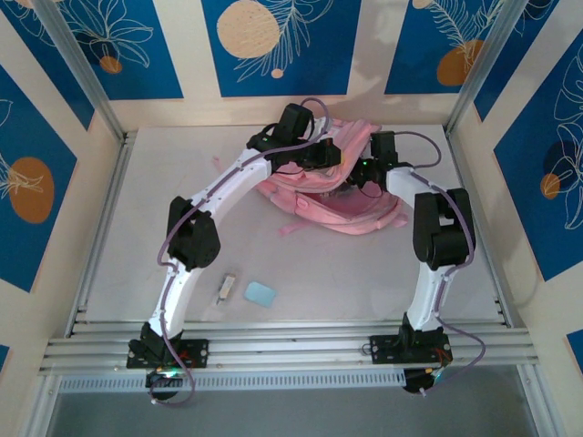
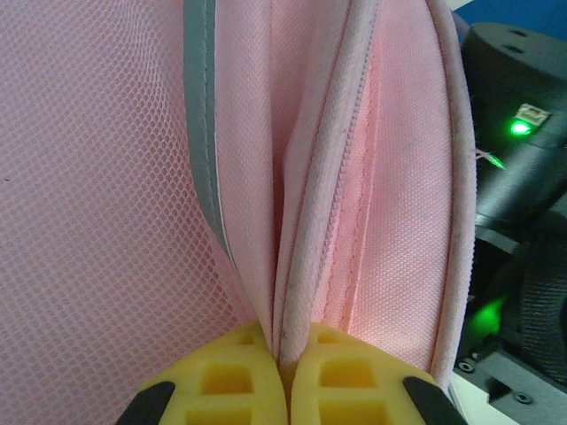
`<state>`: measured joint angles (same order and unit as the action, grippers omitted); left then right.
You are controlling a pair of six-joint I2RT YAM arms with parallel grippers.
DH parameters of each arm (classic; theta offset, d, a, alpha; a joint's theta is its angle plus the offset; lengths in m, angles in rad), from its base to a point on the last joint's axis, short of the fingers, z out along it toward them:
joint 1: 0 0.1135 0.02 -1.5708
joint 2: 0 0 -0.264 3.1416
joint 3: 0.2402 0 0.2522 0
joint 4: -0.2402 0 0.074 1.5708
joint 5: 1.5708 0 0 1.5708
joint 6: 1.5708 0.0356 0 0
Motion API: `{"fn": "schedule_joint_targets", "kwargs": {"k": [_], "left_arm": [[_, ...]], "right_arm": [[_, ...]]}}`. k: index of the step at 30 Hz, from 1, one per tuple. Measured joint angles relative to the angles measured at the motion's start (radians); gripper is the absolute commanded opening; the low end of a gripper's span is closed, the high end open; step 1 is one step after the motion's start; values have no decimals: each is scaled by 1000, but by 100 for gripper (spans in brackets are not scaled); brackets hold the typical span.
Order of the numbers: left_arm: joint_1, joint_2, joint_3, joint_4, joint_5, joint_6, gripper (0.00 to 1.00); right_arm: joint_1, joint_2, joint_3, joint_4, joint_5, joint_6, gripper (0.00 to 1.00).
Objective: Pack the student bag
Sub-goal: Place the loose stationery in the student bag.
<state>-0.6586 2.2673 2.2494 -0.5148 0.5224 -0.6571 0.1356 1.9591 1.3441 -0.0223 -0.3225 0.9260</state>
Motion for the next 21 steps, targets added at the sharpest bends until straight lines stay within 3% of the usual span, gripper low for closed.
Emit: {"fn": "schedule_joint_targets", "kwargs": {"k": [6, 14, 19, 21], "left_arm": [[0, 0, 0, 2, 0, 0, 0], [-1, 0, -1, 8, 0, -16, 0], [-1, 0, -1, 10, 0, -19, 0], [-1, 0, -1, 10, 1, -18, 0]], "right_arm": [[-19, -20, -24, -2, -19, -2, 35], [-95, -259, -217, -86, 11, -51, 43], [-106, -238, -275, -73, 20, -58, 45], [-103, -196, -274, -68, 21, -56, 39]]}}
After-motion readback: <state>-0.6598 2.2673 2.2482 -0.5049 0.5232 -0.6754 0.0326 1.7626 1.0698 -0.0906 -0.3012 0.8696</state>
